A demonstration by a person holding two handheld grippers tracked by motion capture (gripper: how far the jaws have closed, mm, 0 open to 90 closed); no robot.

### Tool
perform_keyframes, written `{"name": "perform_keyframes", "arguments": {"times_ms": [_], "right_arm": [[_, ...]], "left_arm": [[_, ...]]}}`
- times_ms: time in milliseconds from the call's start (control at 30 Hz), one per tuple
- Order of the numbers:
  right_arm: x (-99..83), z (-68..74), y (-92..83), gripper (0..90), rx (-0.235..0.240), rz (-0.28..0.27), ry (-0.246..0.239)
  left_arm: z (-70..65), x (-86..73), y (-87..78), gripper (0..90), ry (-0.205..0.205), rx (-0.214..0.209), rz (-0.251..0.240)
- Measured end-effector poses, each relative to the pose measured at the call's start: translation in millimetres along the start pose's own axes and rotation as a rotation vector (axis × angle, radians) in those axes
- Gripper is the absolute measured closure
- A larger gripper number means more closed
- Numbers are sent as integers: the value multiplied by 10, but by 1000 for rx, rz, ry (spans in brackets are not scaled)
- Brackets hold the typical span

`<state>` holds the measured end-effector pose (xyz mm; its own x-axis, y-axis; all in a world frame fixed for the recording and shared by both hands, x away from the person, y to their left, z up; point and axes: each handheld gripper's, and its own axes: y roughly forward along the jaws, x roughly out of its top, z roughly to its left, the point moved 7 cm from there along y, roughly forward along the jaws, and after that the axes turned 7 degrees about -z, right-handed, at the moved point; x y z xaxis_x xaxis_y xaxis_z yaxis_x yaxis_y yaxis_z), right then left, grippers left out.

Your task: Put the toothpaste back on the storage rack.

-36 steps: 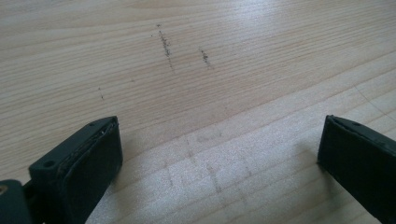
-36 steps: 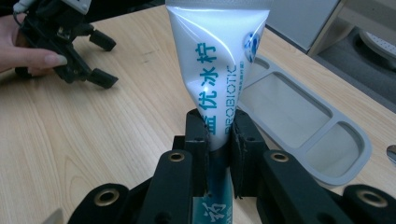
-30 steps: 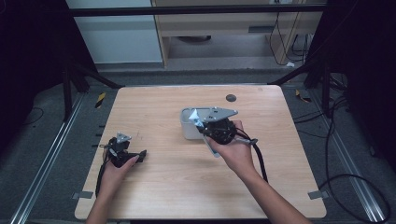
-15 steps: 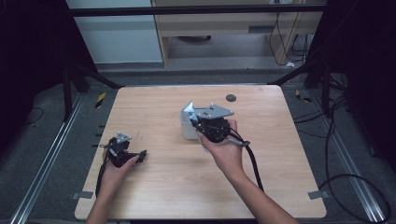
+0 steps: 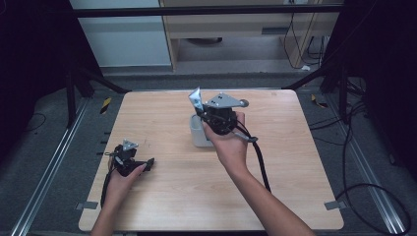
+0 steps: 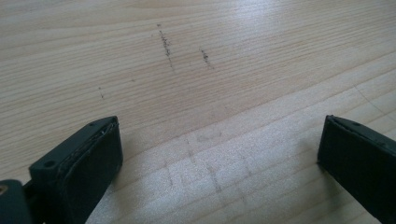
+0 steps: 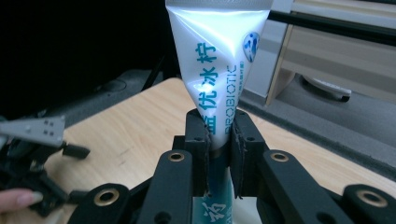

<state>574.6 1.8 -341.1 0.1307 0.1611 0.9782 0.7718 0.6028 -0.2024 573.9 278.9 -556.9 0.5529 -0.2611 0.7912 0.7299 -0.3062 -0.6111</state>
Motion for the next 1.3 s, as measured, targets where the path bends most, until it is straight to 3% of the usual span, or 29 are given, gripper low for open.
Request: {"name": "perform_keyframes", "arguments": {"times_ms": [367,733,1300], "right_arm": [[214,-203,110,792,-62,-48,-6],[284,-296,172,792,-91,-95,0],[220,-433,317,791,-153,-124,19]], "left_arm": [[-1,0,-1,0,0,1,0],[-1,0,0,0,-1,1,0],[-1,-1,-1,0,-1,1,0]]}}
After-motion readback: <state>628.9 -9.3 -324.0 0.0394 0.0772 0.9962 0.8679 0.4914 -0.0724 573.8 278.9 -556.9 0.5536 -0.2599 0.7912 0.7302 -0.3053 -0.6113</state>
